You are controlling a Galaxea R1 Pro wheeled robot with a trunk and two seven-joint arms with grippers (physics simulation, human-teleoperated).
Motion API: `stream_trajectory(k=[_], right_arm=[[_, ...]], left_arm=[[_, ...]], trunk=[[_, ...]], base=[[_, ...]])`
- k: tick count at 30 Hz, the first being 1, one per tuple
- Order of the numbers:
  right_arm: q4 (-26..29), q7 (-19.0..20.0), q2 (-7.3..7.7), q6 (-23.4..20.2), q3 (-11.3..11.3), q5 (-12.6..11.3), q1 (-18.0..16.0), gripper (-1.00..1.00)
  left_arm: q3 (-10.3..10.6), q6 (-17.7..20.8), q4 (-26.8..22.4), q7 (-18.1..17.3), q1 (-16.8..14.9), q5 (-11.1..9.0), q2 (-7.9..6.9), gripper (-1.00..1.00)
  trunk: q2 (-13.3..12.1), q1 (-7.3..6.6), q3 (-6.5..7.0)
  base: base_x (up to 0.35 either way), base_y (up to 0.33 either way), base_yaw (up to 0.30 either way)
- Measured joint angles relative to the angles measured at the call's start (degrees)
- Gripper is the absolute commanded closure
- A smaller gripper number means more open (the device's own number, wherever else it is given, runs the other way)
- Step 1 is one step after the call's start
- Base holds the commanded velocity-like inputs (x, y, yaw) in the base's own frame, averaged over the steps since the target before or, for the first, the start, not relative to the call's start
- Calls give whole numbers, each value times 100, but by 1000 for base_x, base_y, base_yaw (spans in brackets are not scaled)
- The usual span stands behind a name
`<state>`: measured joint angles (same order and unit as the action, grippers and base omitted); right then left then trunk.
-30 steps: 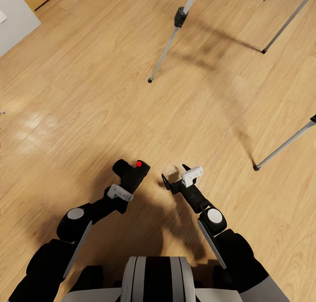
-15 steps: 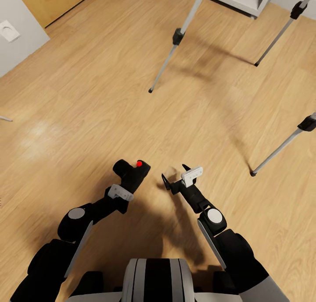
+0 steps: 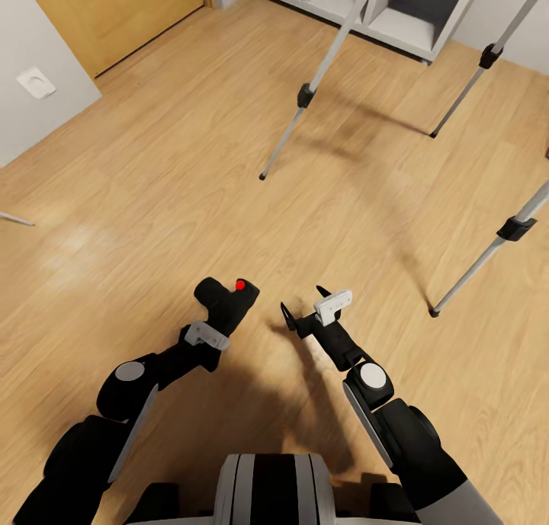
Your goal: Attach the digital camera to the camera tripod in the bedroom.
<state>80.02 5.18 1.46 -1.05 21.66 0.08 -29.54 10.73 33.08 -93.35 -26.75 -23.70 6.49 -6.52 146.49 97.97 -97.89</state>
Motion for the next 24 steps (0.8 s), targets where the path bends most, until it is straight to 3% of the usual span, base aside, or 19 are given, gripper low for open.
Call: stream_trajectory(k=[6, 10, 15, 24], right_arm=[[0, 0, 0, -19, 1, 0, 1, -100], [-3, -13, 4, -124, -13, 6, 3, -100], [-5, -17, 40, -837, -52, 7, 17, -100], [-4, -19, 52, -2090, -142, 13, 21, -100]], left_arm=[[10, -10, 0, -8, 0, 0, -12, 100], [12, -18, 0, -16, 0, 15, -171, 100], [10, -16, 0, -18, 0, 4, -276, 100], [16, -14, 0, -18, 0, -1, -303, 100]], trunk=[[-8, -15, 133], [-13, -26, 222], [-20, -39, 333], [-32, -62, 532]], base=[[0, 0, 0], [0, 0, 0], [0, 0, 0], [0, 0, 0]])
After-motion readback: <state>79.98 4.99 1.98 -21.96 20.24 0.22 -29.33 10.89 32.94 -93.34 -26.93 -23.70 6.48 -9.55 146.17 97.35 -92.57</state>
